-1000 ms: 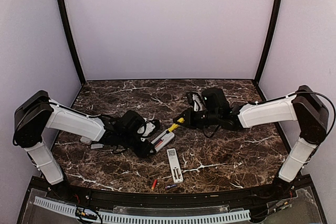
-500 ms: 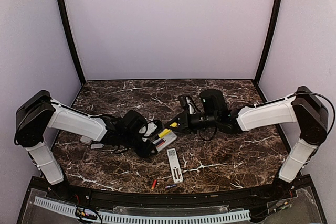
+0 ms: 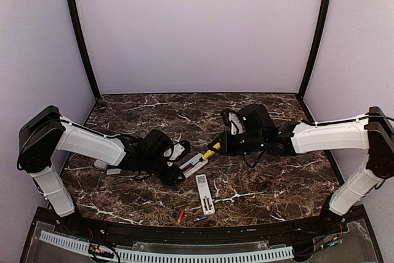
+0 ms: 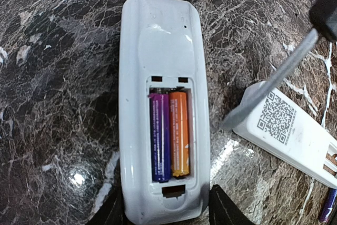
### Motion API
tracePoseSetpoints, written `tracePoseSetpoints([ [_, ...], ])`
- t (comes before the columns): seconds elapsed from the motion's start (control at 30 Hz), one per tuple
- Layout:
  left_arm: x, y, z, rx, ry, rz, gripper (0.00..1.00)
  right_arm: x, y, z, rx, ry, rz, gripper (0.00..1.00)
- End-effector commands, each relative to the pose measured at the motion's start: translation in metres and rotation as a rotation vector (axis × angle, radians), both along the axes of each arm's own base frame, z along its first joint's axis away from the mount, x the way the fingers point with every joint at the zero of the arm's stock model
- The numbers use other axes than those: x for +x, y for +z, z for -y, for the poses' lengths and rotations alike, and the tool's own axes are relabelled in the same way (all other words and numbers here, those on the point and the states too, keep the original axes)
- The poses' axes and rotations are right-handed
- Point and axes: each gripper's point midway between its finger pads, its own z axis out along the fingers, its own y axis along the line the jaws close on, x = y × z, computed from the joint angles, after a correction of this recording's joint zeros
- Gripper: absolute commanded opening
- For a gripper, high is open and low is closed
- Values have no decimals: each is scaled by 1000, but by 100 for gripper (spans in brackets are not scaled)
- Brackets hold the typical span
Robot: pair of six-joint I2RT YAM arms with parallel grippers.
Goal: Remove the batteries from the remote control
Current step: Remove the battery from the remote control without the battery cover.
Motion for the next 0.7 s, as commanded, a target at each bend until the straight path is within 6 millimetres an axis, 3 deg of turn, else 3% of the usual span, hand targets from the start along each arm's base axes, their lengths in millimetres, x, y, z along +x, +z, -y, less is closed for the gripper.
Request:
tracePoseSetpoints([
  [0.0,-27,-32,-14,91,-48,-90,28,7,-9,5,-104,-31,58,0],
  [0.2,-27,-33,-15,94,-48,-94,28,8,-13,-3,-120,-21,74,0],
  [0.53,-28,-34,-15,96,-49,-96,28,15,11,-9,-91,-18,176,0],
  [0.67,-28,-34,-14,94,-50,-97,28,17,10,-12,-100,-6,194,0],
])
